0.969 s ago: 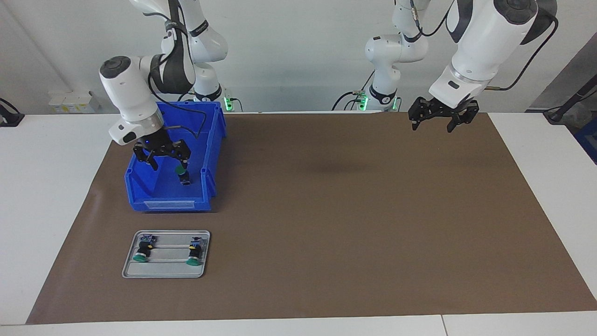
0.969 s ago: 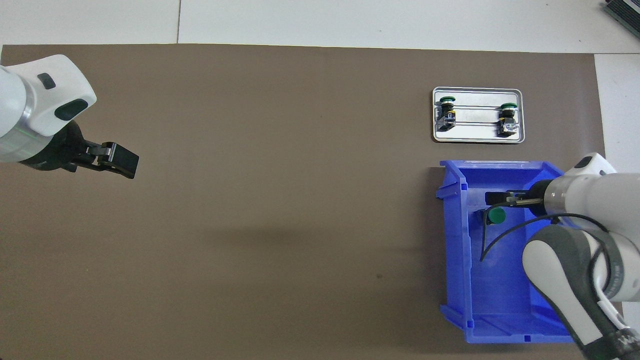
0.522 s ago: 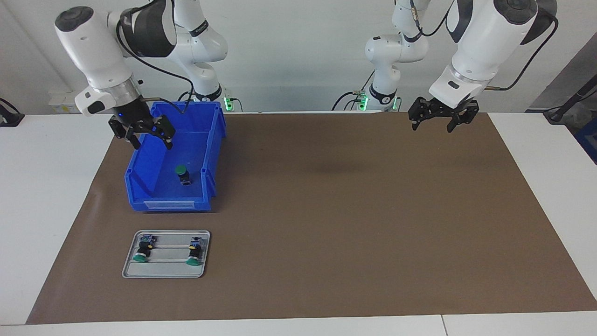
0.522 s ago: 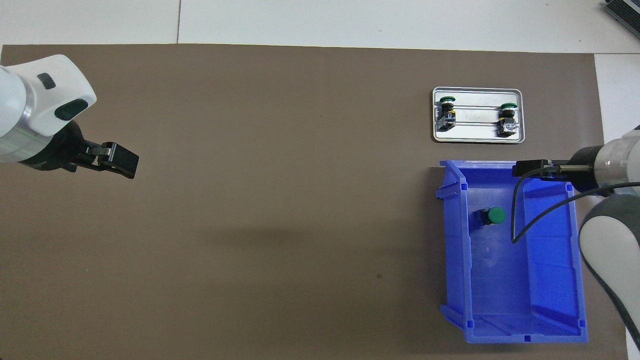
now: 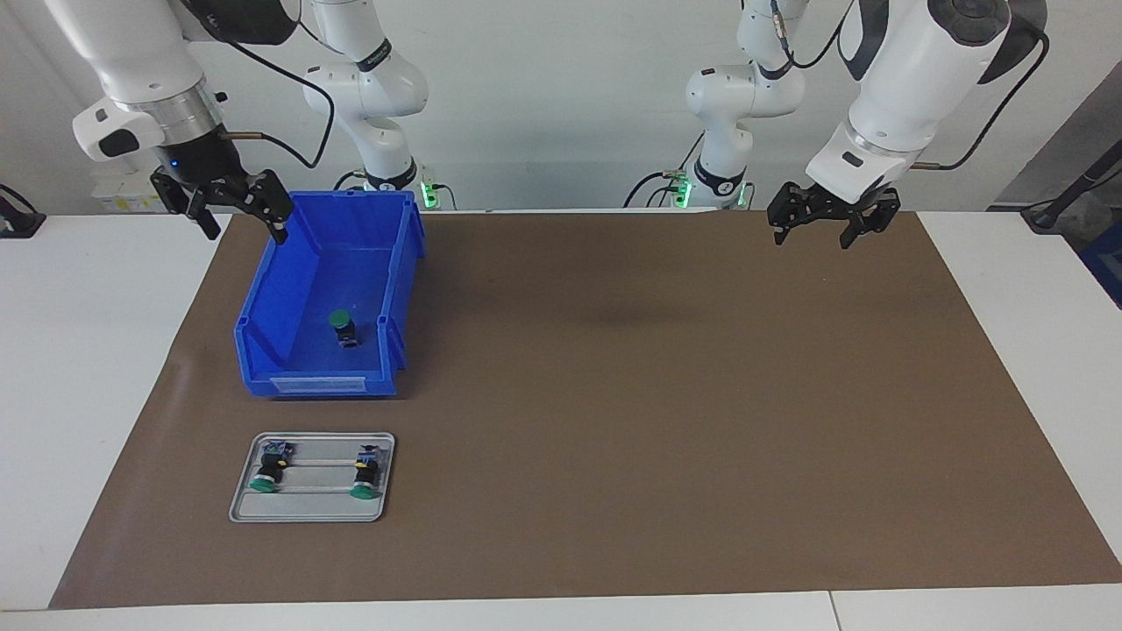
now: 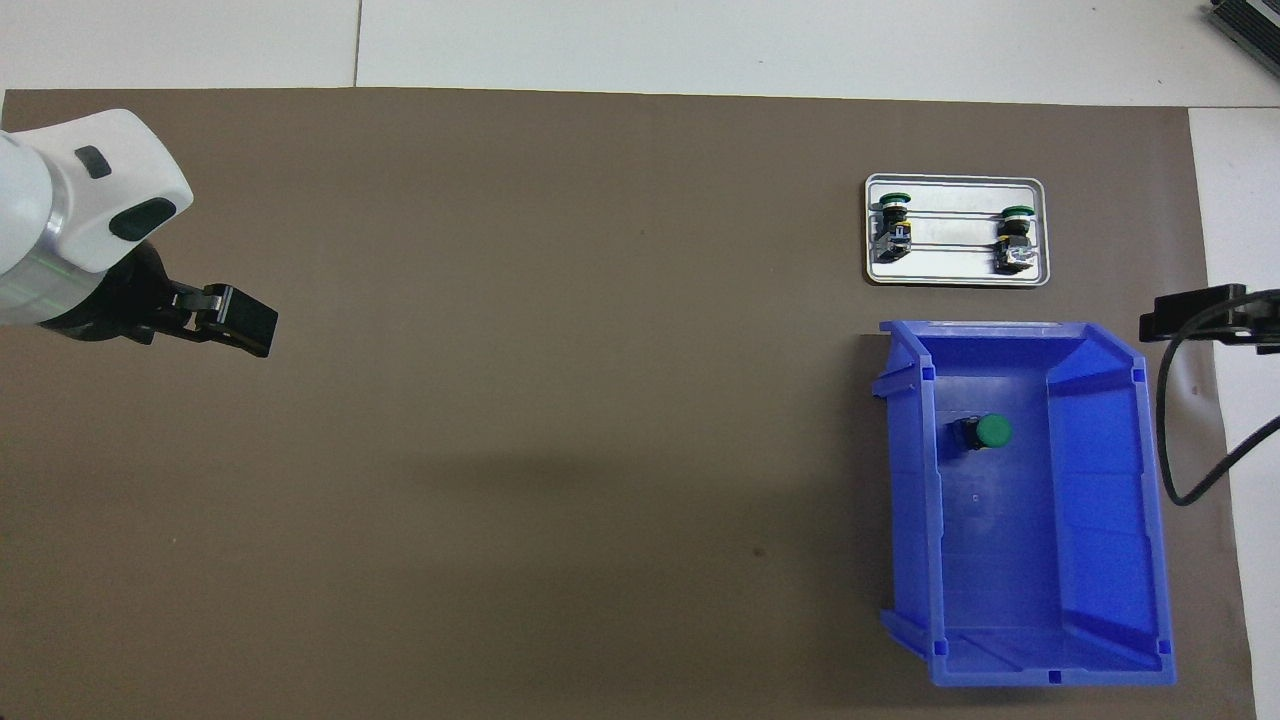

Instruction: Place and press button with both arms

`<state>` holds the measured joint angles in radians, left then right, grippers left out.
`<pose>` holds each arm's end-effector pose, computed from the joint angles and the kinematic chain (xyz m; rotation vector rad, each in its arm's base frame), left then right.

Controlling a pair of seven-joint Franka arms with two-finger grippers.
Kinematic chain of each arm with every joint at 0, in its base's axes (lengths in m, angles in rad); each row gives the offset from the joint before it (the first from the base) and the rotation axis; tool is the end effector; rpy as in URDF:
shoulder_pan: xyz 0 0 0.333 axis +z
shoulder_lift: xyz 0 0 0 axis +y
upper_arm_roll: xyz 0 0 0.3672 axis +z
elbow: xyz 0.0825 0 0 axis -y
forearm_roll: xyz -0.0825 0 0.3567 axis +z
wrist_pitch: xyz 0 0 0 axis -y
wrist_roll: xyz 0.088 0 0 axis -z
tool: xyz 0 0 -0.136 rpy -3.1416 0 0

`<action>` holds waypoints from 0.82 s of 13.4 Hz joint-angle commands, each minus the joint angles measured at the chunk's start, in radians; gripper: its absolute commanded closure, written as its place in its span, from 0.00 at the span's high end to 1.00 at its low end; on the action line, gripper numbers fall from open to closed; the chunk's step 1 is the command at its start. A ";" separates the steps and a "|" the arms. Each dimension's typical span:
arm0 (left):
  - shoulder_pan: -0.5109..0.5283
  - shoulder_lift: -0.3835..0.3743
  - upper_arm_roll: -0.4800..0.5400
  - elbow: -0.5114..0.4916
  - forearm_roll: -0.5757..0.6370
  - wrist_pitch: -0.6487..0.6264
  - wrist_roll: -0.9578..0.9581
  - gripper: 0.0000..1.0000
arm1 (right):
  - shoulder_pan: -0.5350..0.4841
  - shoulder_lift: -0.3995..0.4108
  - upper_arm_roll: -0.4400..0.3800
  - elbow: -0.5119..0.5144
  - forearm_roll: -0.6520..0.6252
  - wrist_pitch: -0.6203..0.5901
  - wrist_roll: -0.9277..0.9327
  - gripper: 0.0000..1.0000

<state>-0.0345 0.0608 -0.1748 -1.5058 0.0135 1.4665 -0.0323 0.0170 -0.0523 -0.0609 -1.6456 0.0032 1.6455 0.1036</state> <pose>0.5241 -0.1059 0.6349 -3.1109 0.2752 0.1533 0.5161 -0.0232 0.6472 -3.1241 0.2311 -0.0813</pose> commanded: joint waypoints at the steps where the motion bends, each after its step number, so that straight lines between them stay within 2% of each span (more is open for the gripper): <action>1: 0.002 -0.032 0.000 -0.039 0.011 0.025 0.003 1.00 | 0.001 0.009 0.007 0.009 -0.011 -0.020 0.021 1.00; 8: 0.002 -0.032 0.000 -0.039 0.011 0.025 0.003 1.00 | 0.003 0.009 0.006 0.006 -0.011 -0.018 0.018 1.00; 11: 0.002 -0.032 0.000 -0.040 0.011 0.023 0.003 1.00 | 0.064 0.011 -0.034 0.007 -0.026 -0.018 0.016 1.00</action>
<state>-0.0346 0.0608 -0.1748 -1.5062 0.0135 1.4668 -0.0323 0.0483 -0.0412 -0.0688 -1.6457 -0.0023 1.6344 0.1082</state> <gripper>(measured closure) 0.000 0.000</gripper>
